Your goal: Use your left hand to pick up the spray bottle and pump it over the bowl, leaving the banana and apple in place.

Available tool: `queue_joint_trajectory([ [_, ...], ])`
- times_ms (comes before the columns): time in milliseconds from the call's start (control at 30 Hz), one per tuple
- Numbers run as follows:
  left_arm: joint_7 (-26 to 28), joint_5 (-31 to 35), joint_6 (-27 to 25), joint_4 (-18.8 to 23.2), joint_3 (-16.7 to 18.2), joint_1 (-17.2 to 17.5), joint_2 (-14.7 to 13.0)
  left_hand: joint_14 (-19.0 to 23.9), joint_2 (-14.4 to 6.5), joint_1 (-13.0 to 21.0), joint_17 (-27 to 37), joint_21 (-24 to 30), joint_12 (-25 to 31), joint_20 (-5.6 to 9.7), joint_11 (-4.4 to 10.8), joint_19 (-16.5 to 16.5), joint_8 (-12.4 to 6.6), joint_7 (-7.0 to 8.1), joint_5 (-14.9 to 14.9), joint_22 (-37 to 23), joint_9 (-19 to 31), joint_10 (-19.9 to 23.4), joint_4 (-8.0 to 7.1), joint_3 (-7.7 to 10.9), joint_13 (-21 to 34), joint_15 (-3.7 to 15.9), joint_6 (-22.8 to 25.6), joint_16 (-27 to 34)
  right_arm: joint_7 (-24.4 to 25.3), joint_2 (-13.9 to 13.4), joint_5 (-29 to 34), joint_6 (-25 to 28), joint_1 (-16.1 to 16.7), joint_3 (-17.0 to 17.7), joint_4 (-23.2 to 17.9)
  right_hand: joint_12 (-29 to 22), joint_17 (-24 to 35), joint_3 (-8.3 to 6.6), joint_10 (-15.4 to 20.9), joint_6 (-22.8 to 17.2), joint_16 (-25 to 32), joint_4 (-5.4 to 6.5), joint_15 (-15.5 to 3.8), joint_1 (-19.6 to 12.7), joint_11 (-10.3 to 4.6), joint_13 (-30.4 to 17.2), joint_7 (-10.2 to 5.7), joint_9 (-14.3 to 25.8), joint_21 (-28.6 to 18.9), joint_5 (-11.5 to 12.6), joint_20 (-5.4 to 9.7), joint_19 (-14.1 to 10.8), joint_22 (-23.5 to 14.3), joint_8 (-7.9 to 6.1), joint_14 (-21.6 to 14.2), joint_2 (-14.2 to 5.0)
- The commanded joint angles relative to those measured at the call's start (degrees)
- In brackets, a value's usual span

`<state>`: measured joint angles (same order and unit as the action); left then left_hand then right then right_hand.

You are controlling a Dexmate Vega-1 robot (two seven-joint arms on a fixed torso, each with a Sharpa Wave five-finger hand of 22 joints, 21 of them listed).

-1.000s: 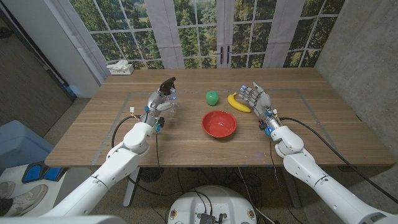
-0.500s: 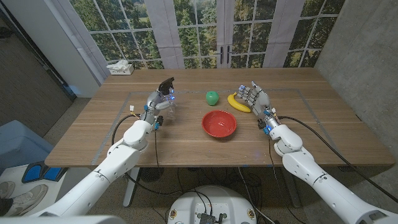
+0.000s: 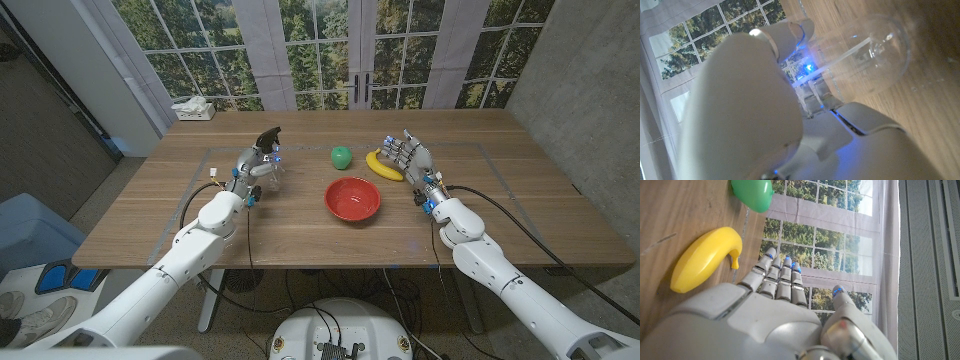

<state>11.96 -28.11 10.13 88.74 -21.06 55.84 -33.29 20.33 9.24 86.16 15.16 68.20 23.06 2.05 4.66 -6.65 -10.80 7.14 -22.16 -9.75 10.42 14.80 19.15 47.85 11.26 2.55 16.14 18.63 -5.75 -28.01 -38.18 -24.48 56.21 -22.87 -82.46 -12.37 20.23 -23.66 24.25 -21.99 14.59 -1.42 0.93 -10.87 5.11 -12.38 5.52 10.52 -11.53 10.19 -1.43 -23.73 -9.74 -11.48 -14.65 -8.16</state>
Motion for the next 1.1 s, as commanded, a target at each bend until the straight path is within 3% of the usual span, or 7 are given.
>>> queue_joint_trajectory([
  [33, -1.0, 0.12, -0.64, -1.56, -0.77, -0.81, -0.68, -0.61, -5.62, 3.15, 0.0, 0.62, -0.72, 1.55, 0.08, 0.35, 0.28, 0.04, 0.61, -0.25, 0.12, -0.62, -9.39, 7.26, -0.03, 6.94, -1.21, -0.24, -0.14, 0.02, 0.0, 0.09, -0.48, 0.05, 0.29, 0.11, -0.04, 0.01, 0.17, -0.15, -0.17, -0.19, 0.02, -0.19, 0.27, -0.22, -0.41, 0.3, 0.08, 0.15, -0.07, -0.25, -0.25, 0.14, -0.43, -0.85],
  [133, 0.13, 0.42, -1.0, -1.13, -0.71, -0.46, -0.62, -0.46, -5.24, 0.42, -0.11, 0.39, -1.47, 2.0, 0.49, 0.77, 0.23, 0.33, 1.45, -0.04, 0.13, -0.82, -10.13, 5.01, -0.18, 7.44, -1.92, -0.23, -0.2, -0.02, -0.06, 0.05, -0.51, 0.11, 0.16, 0.1, -0.04, 0.05, 0.19, -0.17, -0.17, -0.16, 0.16, -0.12, 0.27, -0.22, -0.41, 0.3, 0.08, 0.15, -0.08, -0.26, -0.25, 0.13, -0.48, -0.81],
  [467, 1.89, 2.62, -2.07, 1.01, -1.1, 0.58, -1.93, -2.17, -3.4, -5.54, -0.9, -0.61, -4.35, 2.96, 1.05, 1.37, 0.41, 1.46, 4.16, 0.14, 0.16, -3.48, -10.27, -0.01, -0.35, 7.66, -4.96, -1.41, -0.18, -0.4, 0.08, -0.39, -0.02, 0.32, -0.55, 0.08, -0.02, 0.18, 0.23, -0.18, -0.19, 0.0, 0.21, 0.16, 0.3, -0.21, -0.3, 0.3, 0.08, 0.13, -0.15, -0.28, -0.25, 0.13, -0.47, -0.74],
  [733, 2.14, 3.2, -4.24, 3.25, -1.25, 1.35, -3.33, -5.83, -3.56, -8.69, -1.45, -2.12, -7.42, 2.96, -0.42, 1.28, 0.66, 1.05, 6.19, 0.29, 0.2, -7.41, -9.84, -5.63, -0.12, 6.3, -10.91, -2.79, -0.39, -0.64, -0.13, -0.71, 0.46, 0.51, -0.93, 0.11, -0.02, 0.26, 0.17, -0.15, -0.2, 0.06, 0.34, 0.31, 0.38, -0.21, -0.3, 0.3, 0.09, 0.13, -0.25, -0.27, -0.25, 0.14, -0.52, -0.69],
  [867, 2.09, 4.06, -4.82, 4.02, -1.56, 1.36, -4.02, -6.16, -4.06, -10.87, -1.95, -2.66, -8.73, 3.42, -0.89, 0.18, 0.86, -0.24, 6.68, 0.16, 0.2, -8.93, -10.01, -9.35, 0.03, 6.53, -15.81, -2.87, -0.5, -0.78, 0.1, -1.1, 0.65, 0.54, -1.2, 0.13, -0.02, 0.3, 0.12, -0.11, -0.19, 0.09, 0.4, 0.4, 0.41, -0.21, -0.28, 0.3, 0.1, 0.13, -0.28, -0.27, -0.25, 0.15, -0.58, -0.66],
  [967, 2.02, 4.38, -5.74, 4.93, -1.72, 1.44, -4.58, -6.43, -4.09, -11.11, -2.06, -2.76, -8.95, 3.55, -1.04, -0.1, 0.94, -0.27, 6.69, 0.15, 0.2, -9.15, -9.9, -10.04, 0.06, 6.7, -16.99, -2.98, -0.79, -0.64, -0.35, -1.33, 0.75, 0.66, -1.05, 0.1, -0.02, 0.33, 0.2, -0.11, -0.23, 0.12, 0.32, 0.46, 0.43, -0.21, -0.27, 0.3, 0.1, 0.13, -0.3, -0.29, -0.25, 0.15, -0.49, -0.65],
  [1100, 1.7, 4.72, -7.21, 6.16, -1.9, 1.46, -5.54, -9.84, -4.59, -12.35, -2.63, -4.64, -10.6, 3.0, -2.07, 2.98, 0.54, -0.31, 6.48, 0.17, 0.21, -12.46, -9.96, -12.67, 0.15, 5.42, -19.61, -4.44, -0.94, -0.76, -0.44, -1.47, 1.01, 0.74, -1.03, 0.1, -0.02, 0.36, 0.18, -0.13, -0.23, 0.14, 0.42, 0.52, 0.4, -0.21, -0.29, 0.3, 0.1, 0.13, -0.34, -0.28, -0.25, 0.14, -0.53, -0.65],
])
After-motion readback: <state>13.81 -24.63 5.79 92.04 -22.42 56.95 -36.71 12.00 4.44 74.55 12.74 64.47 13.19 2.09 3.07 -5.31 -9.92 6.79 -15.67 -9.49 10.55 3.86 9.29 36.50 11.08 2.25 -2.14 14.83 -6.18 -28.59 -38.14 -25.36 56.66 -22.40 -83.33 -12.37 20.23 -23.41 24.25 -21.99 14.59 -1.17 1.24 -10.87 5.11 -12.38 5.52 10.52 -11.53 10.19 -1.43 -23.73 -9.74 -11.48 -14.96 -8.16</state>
